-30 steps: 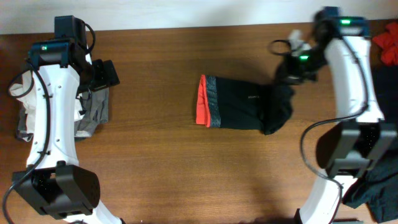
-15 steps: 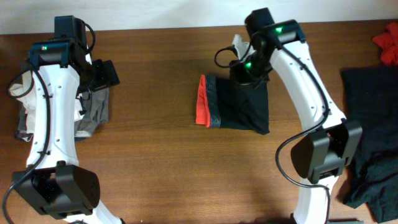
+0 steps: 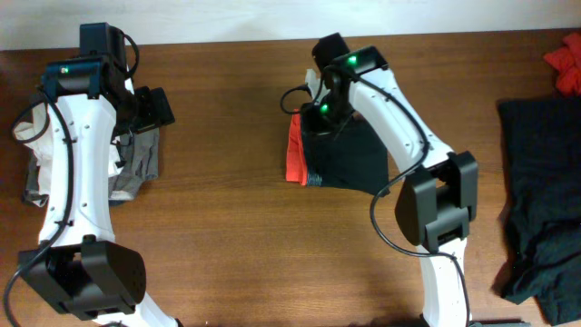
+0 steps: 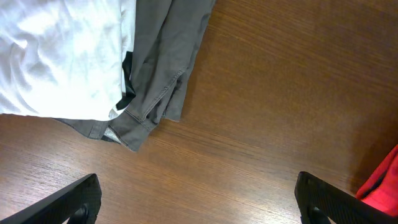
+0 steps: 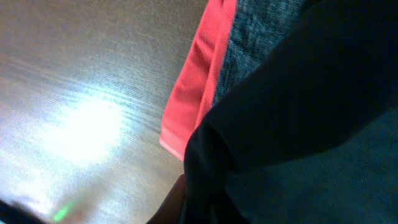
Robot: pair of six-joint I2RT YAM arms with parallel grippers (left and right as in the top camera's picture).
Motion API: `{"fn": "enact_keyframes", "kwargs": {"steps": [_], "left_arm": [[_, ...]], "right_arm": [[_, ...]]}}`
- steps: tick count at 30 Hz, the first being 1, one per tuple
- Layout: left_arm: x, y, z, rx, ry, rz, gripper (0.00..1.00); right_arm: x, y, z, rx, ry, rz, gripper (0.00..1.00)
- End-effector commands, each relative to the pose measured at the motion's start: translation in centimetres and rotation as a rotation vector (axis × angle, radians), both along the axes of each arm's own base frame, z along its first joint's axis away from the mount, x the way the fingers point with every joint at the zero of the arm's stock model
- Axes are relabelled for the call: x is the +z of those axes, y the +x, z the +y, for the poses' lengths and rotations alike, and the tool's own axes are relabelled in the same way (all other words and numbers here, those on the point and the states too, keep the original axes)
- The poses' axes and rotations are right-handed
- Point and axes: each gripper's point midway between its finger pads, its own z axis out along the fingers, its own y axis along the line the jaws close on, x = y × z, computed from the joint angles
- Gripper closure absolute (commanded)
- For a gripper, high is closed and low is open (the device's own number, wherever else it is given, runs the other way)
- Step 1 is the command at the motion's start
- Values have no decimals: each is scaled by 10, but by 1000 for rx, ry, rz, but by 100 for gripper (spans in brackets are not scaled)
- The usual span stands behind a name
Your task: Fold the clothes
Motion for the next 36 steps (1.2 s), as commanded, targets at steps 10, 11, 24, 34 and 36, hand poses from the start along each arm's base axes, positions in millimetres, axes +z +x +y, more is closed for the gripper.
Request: {"fn": "enact_keyframes", "kwargs": {"steps": [10, 11, 24, 34, 36], "left_arm": [[6, -2, -1, 1, -9, -17, 1], [6, -2, -1, 1, -9, -17, 1], [6, -2, -1, 1, -9, -17, 1], [6, -2, -1, 1, -9, -17, 1], [6, -2, -1, 1, -9, -17, 1]], "right_arm": [[22, 2, 19, 34, 89, -25, 40], [31, 3, 13, 19, 97, -25, 40], [47, -26, -93, -156, 28, 179, 96], [-3, -51, -119, -172, -98, 305, 96], [-20, -56, -120, -173, -104, 323, 96]]}}
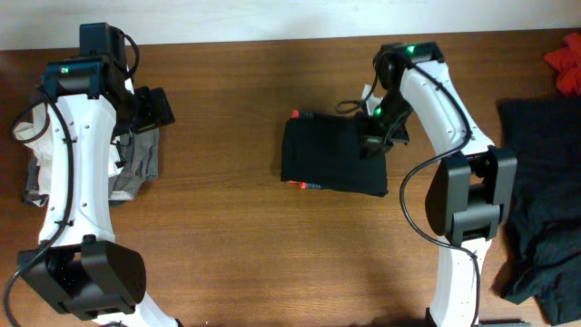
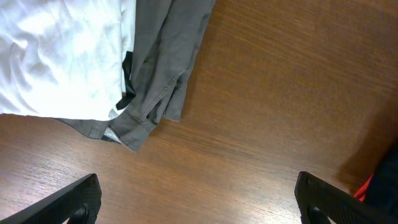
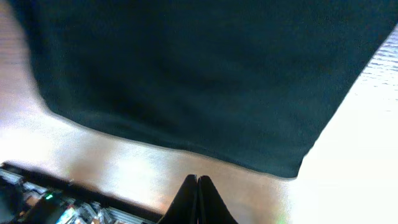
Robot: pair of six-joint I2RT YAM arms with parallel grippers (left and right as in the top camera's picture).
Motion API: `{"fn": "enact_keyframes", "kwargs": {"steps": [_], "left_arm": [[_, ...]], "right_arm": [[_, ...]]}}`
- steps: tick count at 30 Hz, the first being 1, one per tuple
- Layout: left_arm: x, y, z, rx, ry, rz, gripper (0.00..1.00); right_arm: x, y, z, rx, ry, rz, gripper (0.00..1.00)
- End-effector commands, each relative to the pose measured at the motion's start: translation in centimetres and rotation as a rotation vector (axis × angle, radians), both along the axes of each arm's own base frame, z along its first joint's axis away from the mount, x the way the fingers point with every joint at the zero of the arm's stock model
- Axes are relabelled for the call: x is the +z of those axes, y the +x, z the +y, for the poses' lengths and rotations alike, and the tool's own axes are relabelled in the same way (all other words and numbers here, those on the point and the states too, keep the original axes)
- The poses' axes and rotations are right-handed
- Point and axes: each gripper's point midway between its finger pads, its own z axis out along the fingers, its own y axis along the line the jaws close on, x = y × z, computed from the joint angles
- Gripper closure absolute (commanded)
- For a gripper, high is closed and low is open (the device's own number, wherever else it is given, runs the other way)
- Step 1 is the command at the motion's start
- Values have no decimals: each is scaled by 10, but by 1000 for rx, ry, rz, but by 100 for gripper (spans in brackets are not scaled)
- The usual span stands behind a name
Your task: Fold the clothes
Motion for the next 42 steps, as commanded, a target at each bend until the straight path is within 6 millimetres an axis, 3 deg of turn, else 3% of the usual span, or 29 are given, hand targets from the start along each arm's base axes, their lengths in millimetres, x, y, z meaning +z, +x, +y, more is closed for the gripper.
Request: {"fn": "enact_keyframes", "kwargs": {"steps": [1, 7, 11, 15, 18, 21, 23, 27, 31, 35, 36, 38, 39, 40, 41, 42], "left_arm": [[6, -2, -1, 1, -9, -17, 1], [6, -2, -1, 1, -9, -17, 1], [6, -2, -1, 1, -9, -17, 1], [6, -2, -1, 1, -9, -17, 1], [7, -2, -1, 1, -5, -18, 1], [17, 15, 20, 41, 109, -94, 1], [24, 27, 26, 54, 139, -153, 1], [24, 27, 27, 56, 143, -152, 1], [24, 28, 27, 58, 143, -155, 1], [38, 58, 15, 39, 68, -297, 1], [37, 61, 3, 9, 7, -304, 1], [36, 61, -26, -64, -145, -304, 1], [35, 61, -38, -95, -212, -304, 17], [36, 61, -53, -130, -280, -302, 64], [36, 58, -70, -155, -364, -295, 95], [34, 54, -90, -154, -449, -272, 100]], "right_arm": [[-16, -11, -9, 17, -39, 13, 96], [-71, -32, -9, 17, -32, 52, 96], [-79, -40, -7, 10, -11, 74, 96], [-53, -27, -4, 10, 7, 18, 96], [-17, -9, -1, 10, 23, -78, 96], [27, 4, -1, 5, 37, -181, 96], [54, 9, -5, -8, 43, -234, 95], [98, 14, -28, -65, 44, -320, 94], [114, 17, -57, -137, 29, -364, 88], [113, 18, -82, -199, 15, -354, 76], [113, 17, -87, -211, 12, -351, 69], [112, 17, -97, -229, -6, -347, 43], [111, 16, -101, -235, -19, -346, 32], [111, 16, -105, -240, -32, -345, 5], [110, 16, -109, -245, -41, -346, 1], [110, 16, -112, -247, -55, -346, 1]]}}
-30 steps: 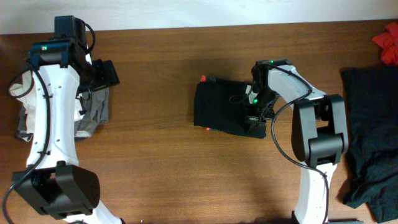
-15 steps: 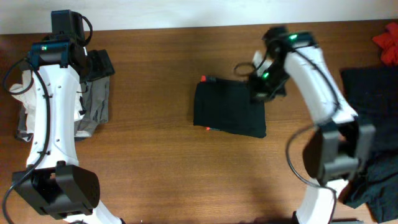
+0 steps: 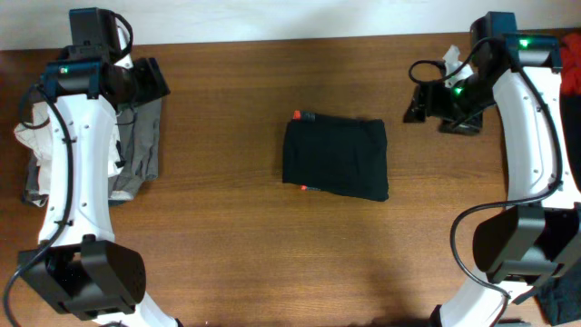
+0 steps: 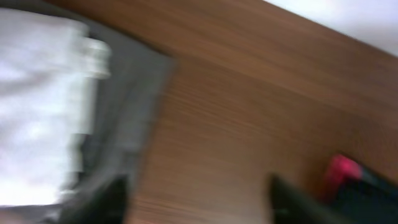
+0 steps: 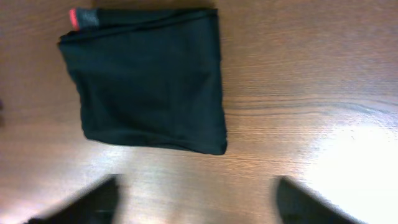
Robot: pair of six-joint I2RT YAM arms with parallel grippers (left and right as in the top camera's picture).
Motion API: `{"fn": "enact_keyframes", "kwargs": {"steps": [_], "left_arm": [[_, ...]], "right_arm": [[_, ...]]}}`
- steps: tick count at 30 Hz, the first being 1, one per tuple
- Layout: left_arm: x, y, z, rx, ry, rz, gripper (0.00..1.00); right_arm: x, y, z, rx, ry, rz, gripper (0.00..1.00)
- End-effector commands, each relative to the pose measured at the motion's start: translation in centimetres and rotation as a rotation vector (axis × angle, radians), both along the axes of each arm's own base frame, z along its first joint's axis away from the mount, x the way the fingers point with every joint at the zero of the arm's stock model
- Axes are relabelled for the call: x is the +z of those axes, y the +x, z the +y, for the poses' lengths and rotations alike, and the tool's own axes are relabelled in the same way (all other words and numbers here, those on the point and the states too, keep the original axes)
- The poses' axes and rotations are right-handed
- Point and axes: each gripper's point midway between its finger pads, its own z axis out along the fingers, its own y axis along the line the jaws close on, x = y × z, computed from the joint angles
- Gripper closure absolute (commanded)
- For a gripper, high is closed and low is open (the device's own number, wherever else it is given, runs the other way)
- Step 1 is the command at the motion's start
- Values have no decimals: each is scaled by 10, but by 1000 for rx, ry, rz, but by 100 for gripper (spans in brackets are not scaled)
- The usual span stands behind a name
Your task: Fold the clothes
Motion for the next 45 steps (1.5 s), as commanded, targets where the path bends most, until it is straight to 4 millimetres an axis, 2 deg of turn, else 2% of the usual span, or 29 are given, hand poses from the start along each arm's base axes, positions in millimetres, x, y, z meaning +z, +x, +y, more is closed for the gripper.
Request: {"fn": "enact_keyframes", "kwargs": {"steps": [1, 4, 8, 12, 15, 18, 21, 25, 34, 38, 42, 45], "left_arm": [[3, -12, -73, -138, -315, 29, 100], [-18, -27, -114, -161, -359, 119, 100], [-58, -55, -186, -298, -355, 211, 100], [-98, -86, -255, -399, -373, 254, 100], [-120, -108, -298, -450, -398, 260, 99], [-142, -129, -331, -495, -400, 262, 99], [-160, -143, -349, -522, -373, 270, 99], [-187, -147, -351, -507, -274, 275, 100], [-242, -126, -307, -374, -58, 293, 100], [-247, -103, -272, -333, 78, 244, 100], [-243, -77, -238, -298, 200, 181, 100], [-237, -56, -221, -298, 262, 118, 99]], "right_arm": [[-2, 0, -11, -21, -37, 6, 1], [-2, 0, -11, -20, -37, 6, 1], [-2, 0, -11, -20, -37, 6, 1], [-2, 0, -11, -20, -37, 6, 1], [-2, 0, -11, -20, -37, 6, 1], [-2, 0, -11, -20, -37, 6, 1], [-2, 0, -11, -20, -37, 6, 1], [-2, 0, -11, -20, -37, 6, 1], [-2, 0, -11, -20, -37, 6, 1], [-2, 0, -11, -20, -37, 6, 1], [-2, 0, -11, -20, -37, 6, 1], [-2, 0, -11, -20, -37, 6, 1]]}}
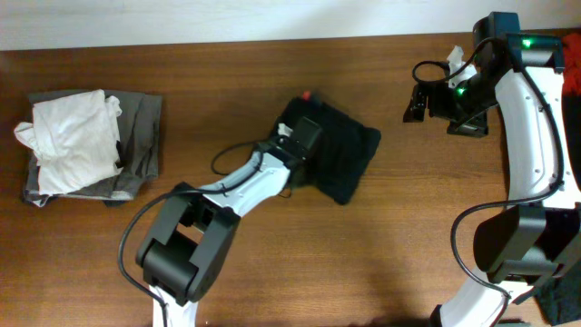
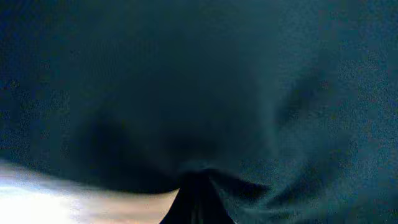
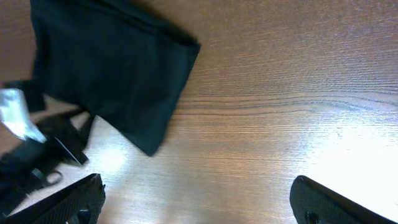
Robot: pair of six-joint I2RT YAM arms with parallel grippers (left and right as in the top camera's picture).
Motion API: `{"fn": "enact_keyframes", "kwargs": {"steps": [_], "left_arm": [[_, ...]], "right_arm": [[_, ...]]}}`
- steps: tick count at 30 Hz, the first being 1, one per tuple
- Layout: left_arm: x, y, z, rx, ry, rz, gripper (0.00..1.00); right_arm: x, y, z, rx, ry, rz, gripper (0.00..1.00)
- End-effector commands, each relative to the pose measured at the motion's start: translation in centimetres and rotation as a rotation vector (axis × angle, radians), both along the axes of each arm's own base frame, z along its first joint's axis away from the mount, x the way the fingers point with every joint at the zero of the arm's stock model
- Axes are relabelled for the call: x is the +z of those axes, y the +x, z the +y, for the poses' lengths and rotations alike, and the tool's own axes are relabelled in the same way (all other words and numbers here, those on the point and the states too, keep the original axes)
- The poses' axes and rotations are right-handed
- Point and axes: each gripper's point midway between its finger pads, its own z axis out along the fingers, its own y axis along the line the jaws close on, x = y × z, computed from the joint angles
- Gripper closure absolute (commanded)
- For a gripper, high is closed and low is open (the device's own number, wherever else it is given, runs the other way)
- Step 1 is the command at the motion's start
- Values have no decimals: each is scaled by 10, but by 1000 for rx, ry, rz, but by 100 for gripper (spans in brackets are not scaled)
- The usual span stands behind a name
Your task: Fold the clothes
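The folded black garment (image 1: pixel 334 156) lies at the table's middle, turned askew, with a bit of red (image 1: pixel 307 94) at its far corner. My left gripper (image 1: pixel 304 136) is at the garment's left part. In the left wrist view it is shut (image 2: pixel 196 196) on the black cloth (image 2: pixel 205 81), which fills the frame. My right gripper (image 1: pixel 416 102) hangs open at the far right, well clear of the garment. The right wrist view shows its fingers (image 3: pixel 81 199) wide apart with nothing between them, and the black garment (image 3: pixel 106 65) far off.
A stack of folded clothes, white (image 1: pixel 68 136) on grey (image 1: pixel 141 145), sits at the table's left end. The left arm (image 1: pixel 245 186) stretches across the table's middle. Bare wood (image 1: pixel 427 236) lies between the garment and the right arm.
My left arm has moved from over the stack at the far left to the black garment and is shut on it. The garment has turned askew. The right arm has hardly moved.
First my right gripper was at the black garment, with red cloth showing on its left. Then the garment lay as a black rectangle with the right gripper at its right edge. Then the right gripper stood open at the far right. Now the left gripper holds the garment.
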Motion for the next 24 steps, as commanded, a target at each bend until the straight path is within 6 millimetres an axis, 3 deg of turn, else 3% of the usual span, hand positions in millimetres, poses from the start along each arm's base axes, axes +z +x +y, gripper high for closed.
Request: {"fn": "enact_keyframes", "kwargs": {"steps": [1, 8, 13, 15, 18, 21, 24], "left_arm": [[-4, 29, 45, 2, 175, -98, 99], [21, 79, 61, -55, 177, -263, 90], [73, 95, 58, -51, 155, -324, 86], [99, 89, 51, -75, 116, -316, 80], [125, 61, 30, -102, -48, -211, 78], [129, 27, 7, -139, -218, -67, 78], [120, 4, -15, -178, -336, 53, 83]], "right_arm": [[0, 0, -4, -8, -12, 2, 1], [0, 0, -4, -8, -12, 2, 1], [0, 0, -4, -8, -12, 2, 1], [0, 0, -4, -8, -12, 2, 1], [0, 0, -4, -8, -12, 2, 1], [0, 0, -4, -8, -12, 2, 1], [0, 3, -5, -8, -13, -12, 1]]}}
